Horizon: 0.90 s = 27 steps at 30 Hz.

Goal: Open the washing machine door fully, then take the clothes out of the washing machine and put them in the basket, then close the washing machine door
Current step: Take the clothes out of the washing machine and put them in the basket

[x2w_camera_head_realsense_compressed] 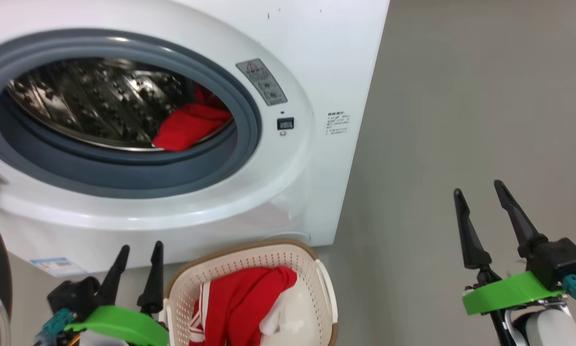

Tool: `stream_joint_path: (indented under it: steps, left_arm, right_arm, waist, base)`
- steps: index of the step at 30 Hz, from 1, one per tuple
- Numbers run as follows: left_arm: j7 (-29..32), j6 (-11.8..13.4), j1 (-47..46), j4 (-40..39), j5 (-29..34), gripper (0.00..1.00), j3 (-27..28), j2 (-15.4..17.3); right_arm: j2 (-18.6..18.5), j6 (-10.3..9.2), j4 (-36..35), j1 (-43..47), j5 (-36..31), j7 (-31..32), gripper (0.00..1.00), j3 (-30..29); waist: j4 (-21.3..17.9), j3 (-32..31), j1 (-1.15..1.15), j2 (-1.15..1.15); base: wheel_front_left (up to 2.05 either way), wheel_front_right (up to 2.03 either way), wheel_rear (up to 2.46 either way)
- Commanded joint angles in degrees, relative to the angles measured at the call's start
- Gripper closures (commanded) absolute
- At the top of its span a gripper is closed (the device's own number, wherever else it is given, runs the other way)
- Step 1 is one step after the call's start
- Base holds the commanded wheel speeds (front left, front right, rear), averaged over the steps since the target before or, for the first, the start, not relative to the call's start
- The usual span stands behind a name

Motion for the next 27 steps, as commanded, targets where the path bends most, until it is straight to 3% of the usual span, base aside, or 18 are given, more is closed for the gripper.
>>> stream_joint_path:
  steps: [1, 14, 27]
  left_arm:
    - [-0.7, 0.3, 0.9, -3.0, 1.1, 0.00, 2.7, 1.4]
    - [-0.7, -0.4, 13.2, -19.2, 6.4, 0.00, 7.0, 0.4]
    - [-0.7, -0.5, 17.5, -23.8, 6.9, 0.00, 8.0, -0.5]
  right_arm:
    - [-0.2, 0.35, -1.6, 0.2, 0.0, -0.4, 0.00, 0.7]
    - [-0.2, 0.35, -6.1, 7.4, 1.3, -0.4, 0.00, -1.6]
    - [-0.2, 0.35, -7.7, 11.0, 2.5, -0.4, 0.00, -2.7]
  waist:
    - [0.1, -3.1, 0.00, 0.00]
    - [-1.4, -10.0, 0.00, 0.00]
    - [-0.6, -11.7, 0.00, 0.00]
  base:
    - [0.00, 0.00, 0.00]
    - [0.00, 0.00, 0.00]
    - [0.00, 0.00, 0.00]
